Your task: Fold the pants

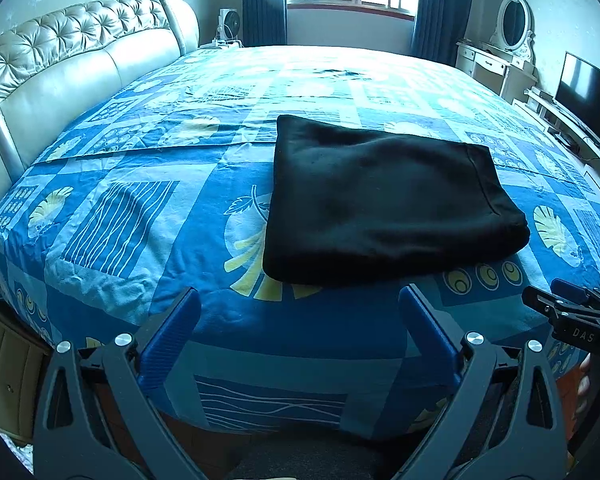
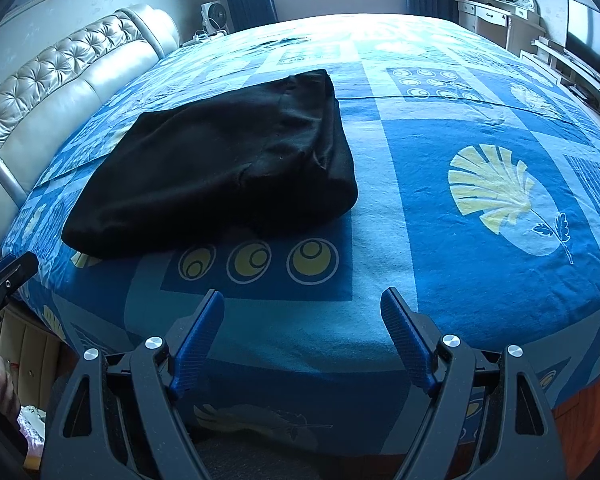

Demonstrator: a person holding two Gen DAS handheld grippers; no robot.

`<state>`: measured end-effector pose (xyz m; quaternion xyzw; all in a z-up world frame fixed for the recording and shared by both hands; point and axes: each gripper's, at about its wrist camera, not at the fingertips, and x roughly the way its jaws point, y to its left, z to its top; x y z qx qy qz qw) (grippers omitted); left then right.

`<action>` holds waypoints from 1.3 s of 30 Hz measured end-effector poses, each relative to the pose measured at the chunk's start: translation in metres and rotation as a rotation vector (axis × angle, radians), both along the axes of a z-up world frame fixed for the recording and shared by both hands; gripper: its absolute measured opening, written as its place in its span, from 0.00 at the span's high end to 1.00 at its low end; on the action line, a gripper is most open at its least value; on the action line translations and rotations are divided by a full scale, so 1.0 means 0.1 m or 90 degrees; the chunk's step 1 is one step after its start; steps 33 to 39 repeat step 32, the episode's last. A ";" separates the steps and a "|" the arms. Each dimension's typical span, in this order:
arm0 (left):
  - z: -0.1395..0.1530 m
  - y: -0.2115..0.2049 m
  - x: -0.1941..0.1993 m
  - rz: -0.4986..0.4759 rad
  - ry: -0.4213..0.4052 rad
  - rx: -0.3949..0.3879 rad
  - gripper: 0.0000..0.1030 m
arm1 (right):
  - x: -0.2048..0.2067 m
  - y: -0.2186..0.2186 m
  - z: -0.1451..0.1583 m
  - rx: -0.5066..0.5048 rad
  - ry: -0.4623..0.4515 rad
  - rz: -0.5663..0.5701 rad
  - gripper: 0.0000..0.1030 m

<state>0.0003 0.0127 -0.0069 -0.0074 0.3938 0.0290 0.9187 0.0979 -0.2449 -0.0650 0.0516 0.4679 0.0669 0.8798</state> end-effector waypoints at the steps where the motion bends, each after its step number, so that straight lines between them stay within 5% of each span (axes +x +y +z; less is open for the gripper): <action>1: 0.00 0.00 0.00 0.000 0.000 0.001 0.04 | 0.00 0.00 0.00 0.000 0.001 0.001 0.23; 18: 0.01 -0.01 0.01 -0.001 0.013 -0.027 0.02 | -0.01 0.03 -0.03 0.001 0.007 0.010 0.23; 26: 0.43 0.30 0.30 0.021 -0.051 -0.090 0.02 | 0.06 0.10 0.19 0.062 -0.004 0.047 0.23; 29: 0.46 0.56 0.63 0.055 -0.082 -0.058 0.02 | 0.32 0.05 0.55 0.078 -0.066 0.062 0.20; 32: 0.25 0.96 1.20 0.103 -0.052 -0.002 0.02 | 0.93 -0.15 0.81 0.072 -0.124 0.029 0.16; 39: 0.25 0.96 1.20 0.103 -0.052 -0.002 0.02 | 0.93 -0.15 0.81 0.072 -0.124 0.029 0.16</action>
